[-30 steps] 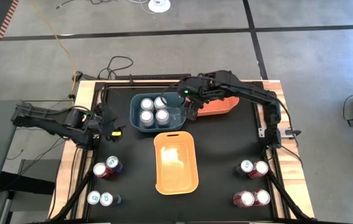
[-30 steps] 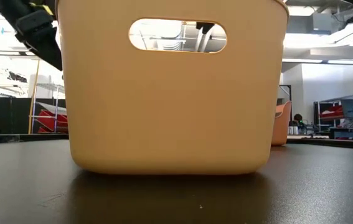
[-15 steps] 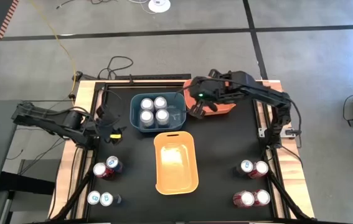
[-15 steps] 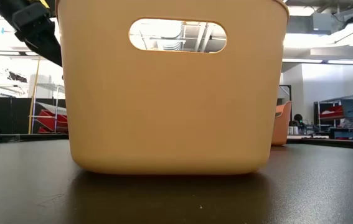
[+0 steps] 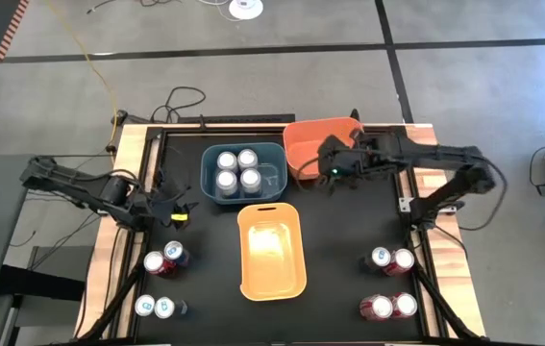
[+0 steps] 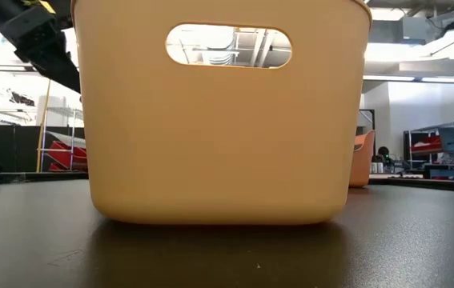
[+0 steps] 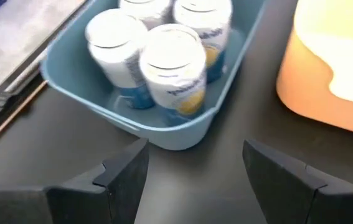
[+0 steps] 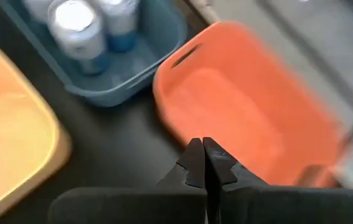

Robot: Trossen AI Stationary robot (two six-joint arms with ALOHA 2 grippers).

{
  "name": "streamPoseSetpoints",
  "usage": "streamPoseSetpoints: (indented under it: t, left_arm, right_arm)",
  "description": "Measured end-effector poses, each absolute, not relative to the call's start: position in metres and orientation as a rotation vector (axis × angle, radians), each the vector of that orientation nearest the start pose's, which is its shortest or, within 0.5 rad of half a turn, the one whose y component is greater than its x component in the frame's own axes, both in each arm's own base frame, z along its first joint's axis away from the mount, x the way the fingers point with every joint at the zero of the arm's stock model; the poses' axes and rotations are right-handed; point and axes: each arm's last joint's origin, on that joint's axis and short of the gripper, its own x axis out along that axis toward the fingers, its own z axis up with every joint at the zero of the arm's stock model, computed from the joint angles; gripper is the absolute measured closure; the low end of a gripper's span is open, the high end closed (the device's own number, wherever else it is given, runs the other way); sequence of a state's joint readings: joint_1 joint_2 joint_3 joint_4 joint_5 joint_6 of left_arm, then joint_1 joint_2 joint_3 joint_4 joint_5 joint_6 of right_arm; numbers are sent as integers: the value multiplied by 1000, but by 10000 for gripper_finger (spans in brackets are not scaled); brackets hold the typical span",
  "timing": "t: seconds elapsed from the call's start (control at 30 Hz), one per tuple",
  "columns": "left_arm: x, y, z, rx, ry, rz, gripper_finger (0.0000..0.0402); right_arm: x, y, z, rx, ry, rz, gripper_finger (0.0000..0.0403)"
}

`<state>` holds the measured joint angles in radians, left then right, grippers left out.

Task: Sort soda cans
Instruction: Adjust the blue bin on the table

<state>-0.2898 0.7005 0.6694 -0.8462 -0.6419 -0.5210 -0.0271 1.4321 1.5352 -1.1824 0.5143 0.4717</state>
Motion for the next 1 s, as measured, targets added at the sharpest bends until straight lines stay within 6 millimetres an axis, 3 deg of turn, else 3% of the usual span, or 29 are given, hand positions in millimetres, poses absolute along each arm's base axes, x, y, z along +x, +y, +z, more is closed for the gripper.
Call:
streamPoseSetpoints:
  t: [0.2, 0.33, 0.73, 1.0]
  left_arm:
    - [127, -25, 251, -89, 701, 476, 148]
    - [136, -28, 244, -58, 750, 476, 148]
    - [166, -10, 233, -2, 769, 631, 148]
    - [168, 14, 234, -26, 794, 696, 148]
  right_arm:
    - [242, -34, 310, 378, 767, -584, 400]
    - [236, -39, 289, 409, 744, -603, 400]
    - [246, -28, 289, 354, 675, -519, 401]
    - [246, -19, 289, 338, 683, -482, 401]
